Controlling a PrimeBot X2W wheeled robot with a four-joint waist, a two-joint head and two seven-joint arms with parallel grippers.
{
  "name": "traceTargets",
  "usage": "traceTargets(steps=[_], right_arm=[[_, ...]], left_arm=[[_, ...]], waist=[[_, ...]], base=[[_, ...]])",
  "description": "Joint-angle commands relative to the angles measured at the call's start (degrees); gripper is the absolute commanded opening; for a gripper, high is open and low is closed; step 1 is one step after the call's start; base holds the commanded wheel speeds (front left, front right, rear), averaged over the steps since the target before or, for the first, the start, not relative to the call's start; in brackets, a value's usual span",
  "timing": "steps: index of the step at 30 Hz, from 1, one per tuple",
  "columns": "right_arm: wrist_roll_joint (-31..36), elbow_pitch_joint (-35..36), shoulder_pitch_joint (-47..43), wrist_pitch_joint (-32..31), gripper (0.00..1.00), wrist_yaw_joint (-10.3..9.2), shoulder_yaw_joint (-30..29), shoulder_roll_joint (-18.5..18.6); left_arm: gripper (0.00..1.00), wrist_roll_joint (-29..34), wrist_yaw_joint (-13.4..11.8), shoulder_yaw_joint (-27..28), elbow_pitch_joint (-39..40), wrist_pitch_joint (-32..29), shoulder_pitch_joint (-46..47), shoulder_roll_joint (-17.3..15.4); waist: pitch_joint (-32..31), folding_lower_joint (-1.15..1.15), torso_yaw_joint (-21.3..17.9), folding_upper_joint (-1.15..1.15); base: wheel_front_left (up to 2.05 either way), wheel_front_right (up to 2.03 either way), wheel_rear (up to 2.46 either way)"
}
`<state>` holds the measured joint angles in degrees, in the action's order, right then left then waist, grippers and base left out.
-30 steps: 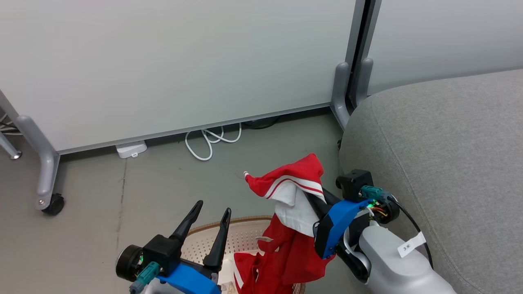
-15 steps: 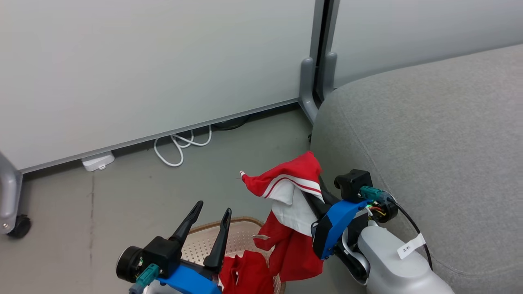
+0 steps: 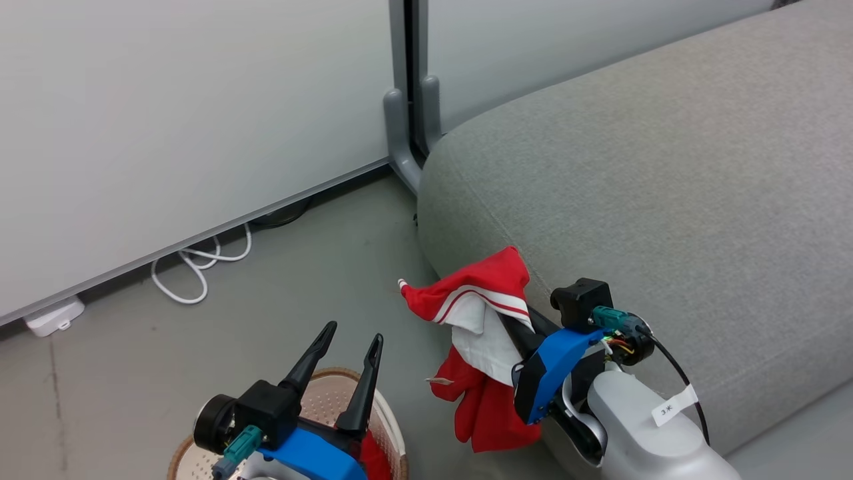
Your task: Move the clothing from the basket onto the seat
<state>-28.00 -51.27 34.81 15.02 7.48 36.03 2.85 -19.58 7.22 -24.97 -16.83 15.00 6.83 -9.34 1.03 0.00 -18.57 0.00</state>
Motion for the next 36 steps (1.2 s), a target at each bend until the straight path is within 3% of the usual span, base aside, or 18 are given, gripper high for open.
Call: traceTargets(steps=[1,20,36], right_arm=[[0.06,0.38,-0.69,0.23,0.00,0.03,-0.05,0.10],[1.21,2.37,-2.09,0.22,0.00,0.03,-1.66,0.07],[1.43,3.32,-2.25,0.22,0.00,0.02,-2.55,0.07]], left_arm=[[1.00,0.03,0.43,0.21,0.28,0.27,0.73,-0.19],[1.00,0.53,0.27,-0.80,0.37,0.27,1.42,-0.35],[1.00,0.07,0.26,-1.42,-0.13,0.27,2.44,-0.96]], waist=[[0.27,0.00,-2.25,0.00],[2.03,0.00,-11.29,0.00],[3.06,0.00,-12.14,0.00]], base=[[0.00,0.00,0.00],[0.00,0.00,0.00],[0.00,0.00,0.00]])
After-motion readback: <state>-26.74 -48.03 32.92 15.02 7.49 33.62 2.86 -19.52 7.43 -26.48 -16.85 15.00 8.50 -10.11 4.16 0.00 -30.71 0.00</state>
